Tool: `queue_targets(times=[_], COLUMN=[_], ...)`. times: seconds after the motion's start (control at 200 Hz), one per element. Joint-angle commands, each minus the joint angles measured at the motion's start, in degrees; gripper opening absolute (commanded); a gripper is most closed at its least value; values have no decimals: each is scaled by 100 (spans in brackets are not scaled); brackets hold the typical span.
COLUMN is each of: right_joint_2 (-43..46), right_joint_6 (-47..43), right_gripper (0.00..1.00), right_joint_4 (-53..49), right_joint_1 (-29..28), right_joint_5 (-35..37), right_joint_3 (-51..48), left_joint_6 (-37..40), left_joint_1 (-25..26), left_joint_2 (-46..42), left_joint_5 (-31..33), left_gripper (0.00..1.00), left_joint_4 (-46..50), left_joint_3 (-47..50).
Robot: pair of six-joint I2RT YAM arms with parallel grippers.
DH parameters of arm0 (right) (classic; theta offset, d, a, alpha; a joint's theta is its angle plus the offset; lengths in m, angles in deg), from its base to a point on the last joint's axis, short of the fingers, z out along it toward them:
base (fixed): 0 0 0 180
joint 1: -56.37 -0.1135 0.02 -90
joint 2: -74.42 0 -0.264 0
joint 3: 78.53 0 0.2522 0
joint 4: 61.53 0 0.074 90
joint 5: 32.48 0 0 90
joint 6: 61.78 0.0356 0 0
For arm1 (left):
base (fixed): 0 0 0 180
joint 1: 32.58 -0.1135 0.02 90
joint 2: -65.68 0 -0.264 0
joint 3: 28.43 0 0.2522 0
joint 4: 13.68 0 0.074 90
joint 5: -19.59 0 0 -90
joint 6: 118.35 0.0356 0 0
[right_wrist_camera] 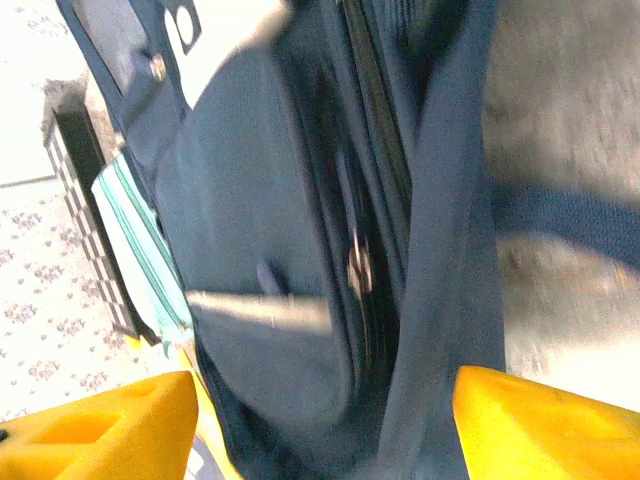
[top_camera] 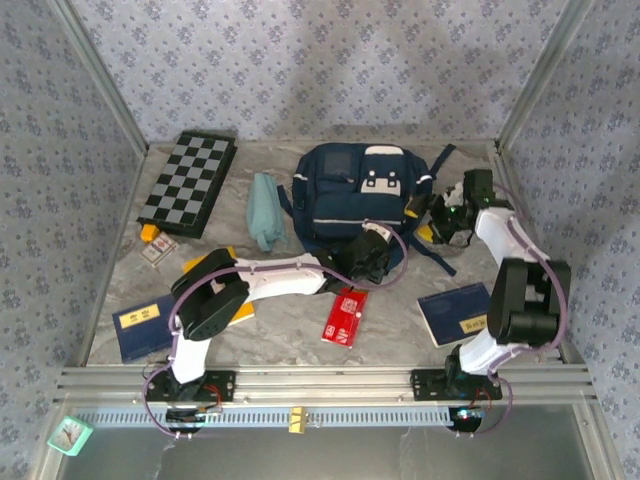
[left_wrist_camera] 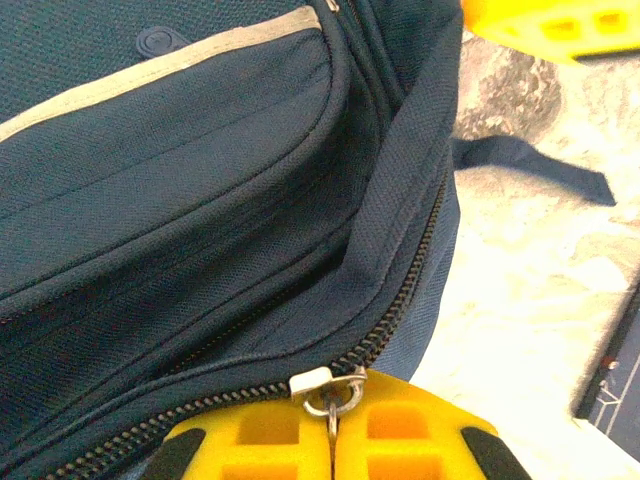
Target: Pack the student bag
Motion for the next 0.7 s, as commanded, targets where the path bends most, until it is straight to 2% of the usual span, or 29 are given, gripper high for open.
queue_targets(times=[0.0, 0.155, 0.345, 0.44, 0.565, 0.695], right_joint_2=[556, 674, 151, -88, -189, -222], right_joint_6=[398, 1192, 1295, 1137, 698, 275], right_gripper=[71, 71, 58, 43, 20, 4], right_joint_4=[101, 931, 1153, 1036, 702, 305], right_joint_1=[-117, -611, -878, -833, -743, -442], right_joint_5=[-97, 135, 558, 612, 784, 878], right_joint_3=[-631, -1138, -942, -756, -480, -186], left_joint_6=[30, 42, 121, 121, 163, 200], left_joint_1=[-34, -25, 19, 32, 37, 28], left_joint_2=[20, 47, -5, -35, -165, -404], left_joint_5=[8, -85, -81, -86, -132, -67], left_gripper=[0, 0, 0, 0, 0, 0], left_joint_4=[-56, -134, -74, -38, -20, 76], left_joint_3=[-274, -236, -263, -244, -132, 183])
